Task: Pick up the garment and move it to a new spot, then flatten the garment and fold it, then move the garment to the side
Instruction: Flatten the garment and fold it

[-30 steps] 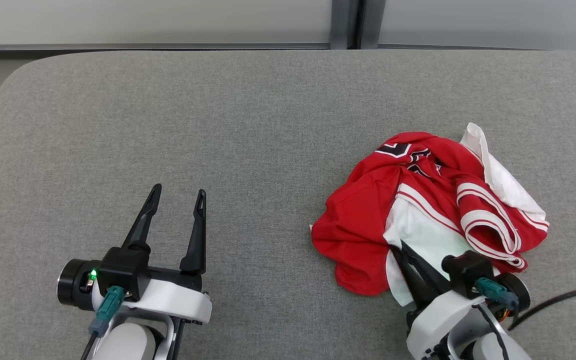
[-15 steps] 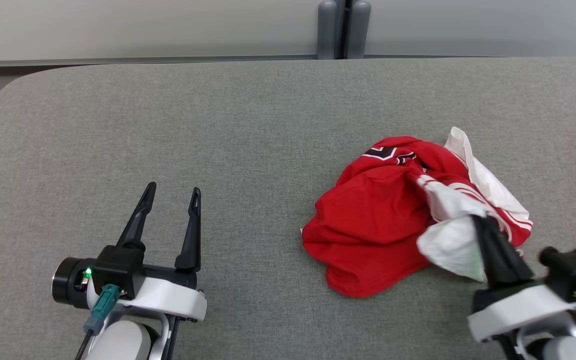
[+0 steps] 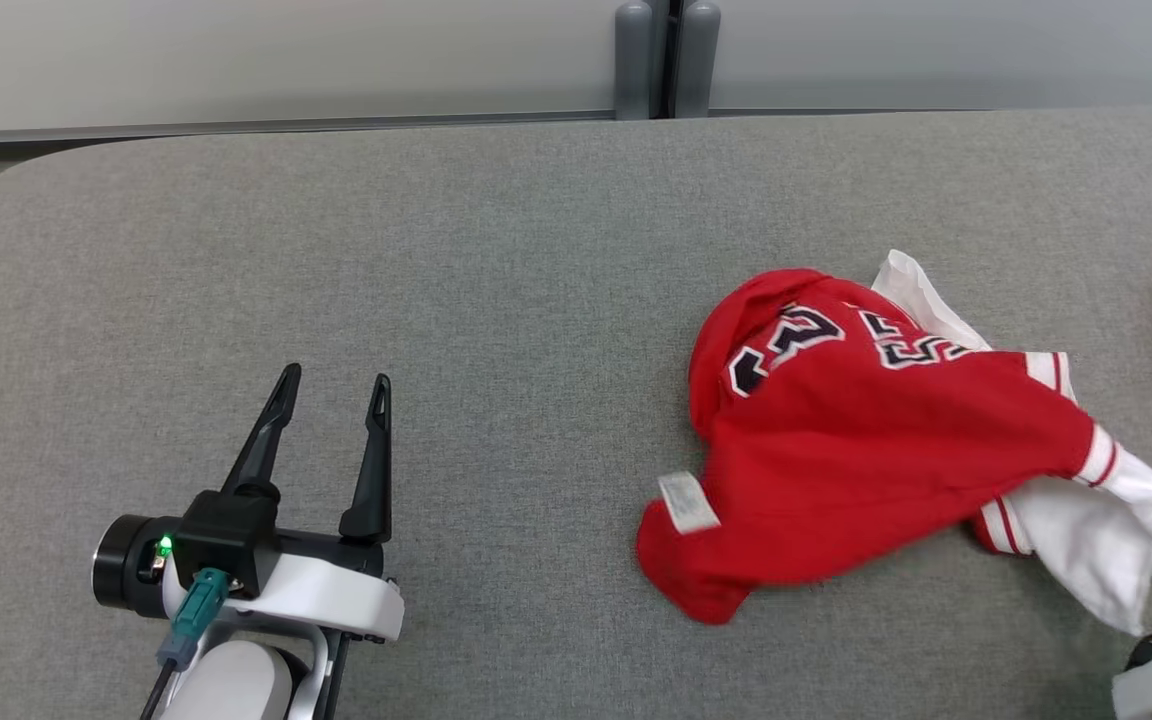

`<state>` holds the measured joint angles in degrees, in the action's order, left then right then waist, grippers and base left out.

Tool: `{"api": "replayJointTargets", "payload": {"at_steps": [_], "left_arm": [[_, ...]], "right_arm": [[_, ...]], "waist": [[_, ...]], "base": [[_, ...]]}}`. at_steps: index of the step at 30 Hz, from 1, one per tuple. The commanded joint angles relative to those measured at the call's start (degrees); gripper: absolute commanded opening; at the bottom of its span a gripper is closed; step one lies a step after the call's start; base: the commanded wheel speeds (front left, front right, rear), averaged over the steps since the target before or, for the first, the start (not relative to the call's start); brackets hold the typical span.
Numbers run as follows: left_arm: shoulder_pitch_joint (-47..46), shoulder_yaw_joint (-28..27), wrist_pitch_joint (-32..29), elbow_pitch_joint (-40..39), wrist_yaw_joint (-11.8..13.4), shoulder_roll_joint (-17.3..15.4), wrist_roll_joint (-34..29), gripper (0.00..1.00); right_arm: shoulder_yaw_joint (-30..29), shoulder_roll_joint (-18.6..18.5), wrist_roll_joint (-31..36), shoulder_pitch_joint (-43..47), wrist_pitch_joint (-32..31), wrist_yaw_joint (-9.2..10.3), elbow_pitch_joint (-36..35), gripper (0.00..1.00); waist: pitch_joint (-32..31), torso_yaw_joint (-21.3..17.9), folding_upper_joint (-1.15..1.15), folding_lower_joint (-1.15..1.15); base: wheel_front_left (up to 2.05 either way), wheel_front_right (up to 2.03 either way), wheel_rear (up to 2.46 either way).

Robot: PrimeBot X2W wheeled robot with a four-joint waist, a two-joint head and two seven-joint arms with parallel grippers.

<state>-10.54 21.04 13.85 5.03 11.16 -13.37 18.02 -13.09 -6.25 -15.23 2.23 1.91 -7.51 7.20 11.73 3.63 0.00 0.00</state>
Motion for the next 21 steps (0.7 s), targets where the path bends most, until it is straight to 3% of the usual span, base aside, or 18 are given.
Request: {"api": "replayJointTargets", "payload": {"at_steps": [1, 4, 5, 6, 7, 8, 12, 21], "left_arm": [[-0.42, -0.21, 0.06, -0.11, 0.23, -0.31, 0.24, 1.00], [-0.72, -0.18, 0.07, -0.20, 0.34, -0.39, 0.30, 1.00], [-0.79, -0.14, 0.07, -0.19, 0.31, -0.42, 0.31, 1.00], [-0.86, -0.07, 0.08, -0.18, 0.31, -0.43, 0.35, 1.00], [-0.87, -0.05, 0.11, -0.18, 0.34, -0.41, 0.40, 1.00], [-0.82, -0.07, 0.13, -0.16, 0.44, -0.42, 0.46, 1.00], [-0.03, -0.35, 0.29, -0.15, 0.69, -0.56, 0.77, 1.00], [2.18, -1.04, 0.61, -0.96, 1.65, -0.84, 1.27, 1.00]], "right_arm": [[-1.29, -0.45, -0.77, -1.10, 1.08, 0.02, 1.93, 0.00], [-2.45, -0.95, -1.41, -2.57, 1.97, 0.02, 6.84, 0.00], [-2.42, -1.19, -1.27, -2.98, 2.22, 0.02, 7.93, 0.19], [-2.40, -1.31, -1.26, -3.45, 2.64, 0.02, 8.50, 0.48], [-2.45, -1.34, -1.46, -3.97, 3.03, 0.02, 8.83, 0.87], [-2.47, -1.52, -1.50, -4.28, 3.50, 0.02, 8.94, 1.00], [-1.96, -1.87, -1.68, -4.84, 4.98, 0.02, 6.32, 1.00], [2.93, -3.19, 0.44, -2.04, 3.23, 0.02, -8.05, 1.00]], "waist": [[0.02, -0.05, 0.00, 0.00], [0.15, -0.05, 0.00, 0.00], [0.16, -0.02, 0.00, 0.00], [0.15, 0.04, 0.00, 0.00], [0.13, 0.09, 0.00, 0.00], [0.09, 0.10, 0.00, 0.00], [-0.48, -0.05, 0.00, 0.00], [-3.12, -0.89, 0.00, 0.00]], "base": [[0.00, 0.00, 0.00], [0.00, 0.00, 0.00], [0.00, 0.00, 0.00], [0.00, 0.00, 0.00], [0.00, 0.00, 0.00], [0.00, 0.00, 0.00], [0.00, 0.00, 0.00], [0.00, 0.00, 0.00]]}}
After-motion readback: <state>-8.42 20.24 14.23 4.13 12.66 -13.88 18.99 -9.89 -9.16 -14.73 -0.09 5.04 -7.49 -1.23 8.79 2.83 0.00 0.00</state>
